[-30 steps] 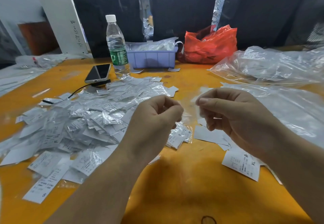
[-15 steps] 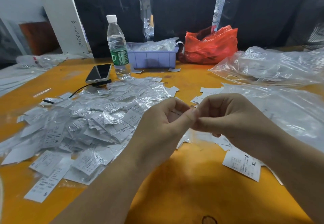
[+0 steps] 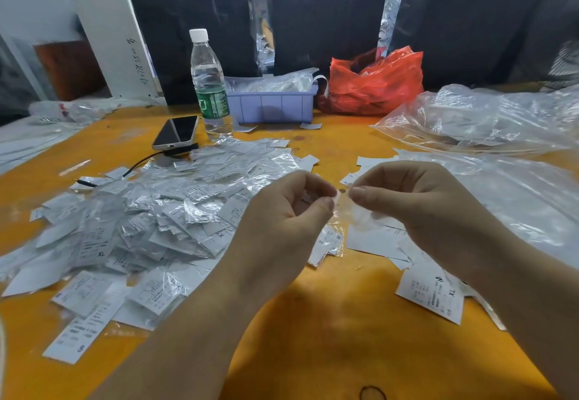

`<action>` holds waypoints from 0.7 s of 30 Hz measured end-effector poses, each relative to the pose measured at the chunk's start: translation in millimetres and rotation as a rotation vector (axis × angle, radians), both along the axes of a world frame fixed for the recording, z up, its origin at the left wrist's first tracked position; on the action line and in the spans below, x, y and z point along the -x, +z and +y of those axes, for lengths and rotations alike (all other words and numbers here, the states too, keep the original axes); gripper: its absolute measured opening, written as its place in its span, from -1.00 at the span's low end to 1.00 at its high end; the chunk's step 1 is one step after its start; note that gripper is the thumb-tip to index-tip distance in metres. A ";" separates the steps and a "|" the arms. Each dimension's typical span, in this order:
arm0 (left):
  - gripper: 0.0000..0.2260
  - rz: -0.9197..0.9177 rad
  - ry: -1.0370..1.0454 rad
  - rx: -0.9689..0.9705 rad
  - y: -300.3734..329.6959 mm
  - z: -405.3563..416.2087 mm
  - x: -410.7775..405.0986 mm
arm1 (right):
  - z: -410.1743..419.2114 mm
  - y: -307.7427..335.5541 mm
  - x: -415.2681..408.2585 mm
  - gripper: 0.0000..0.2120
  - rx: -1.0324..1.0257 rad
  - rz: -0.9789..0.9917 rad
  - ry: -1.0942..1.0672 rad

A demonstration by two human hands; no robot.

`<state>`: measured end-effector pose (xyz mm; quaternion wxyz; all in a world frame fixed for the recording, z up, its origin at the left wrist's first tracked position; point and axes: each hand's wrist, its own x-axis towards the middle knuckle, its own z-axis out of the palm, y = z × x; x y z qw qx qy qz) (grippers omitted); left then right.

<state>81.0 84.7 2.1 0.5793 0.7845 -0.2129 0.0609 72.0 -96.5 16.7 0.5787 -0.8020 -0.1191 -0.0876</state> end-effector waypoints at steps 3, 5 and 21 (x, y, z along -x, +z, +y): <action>-0.75 0.037 0.022 0.055 -0.2 1.3 -2.8 | -1.2 4.1 0.0 -0.89 -0.080 0.067 0.031; -0.62 0.074 0.020 0.107 0.4 2.6 -4.4 | -1.4 5.7 0.2 -0.88 -0.126 0.113 0.084; -0.90 0.264 0.025 0.109 4.0 4.2 -8.5 | -2.0 4.5 -1.5 -0.63 -0.125 0.159 0.123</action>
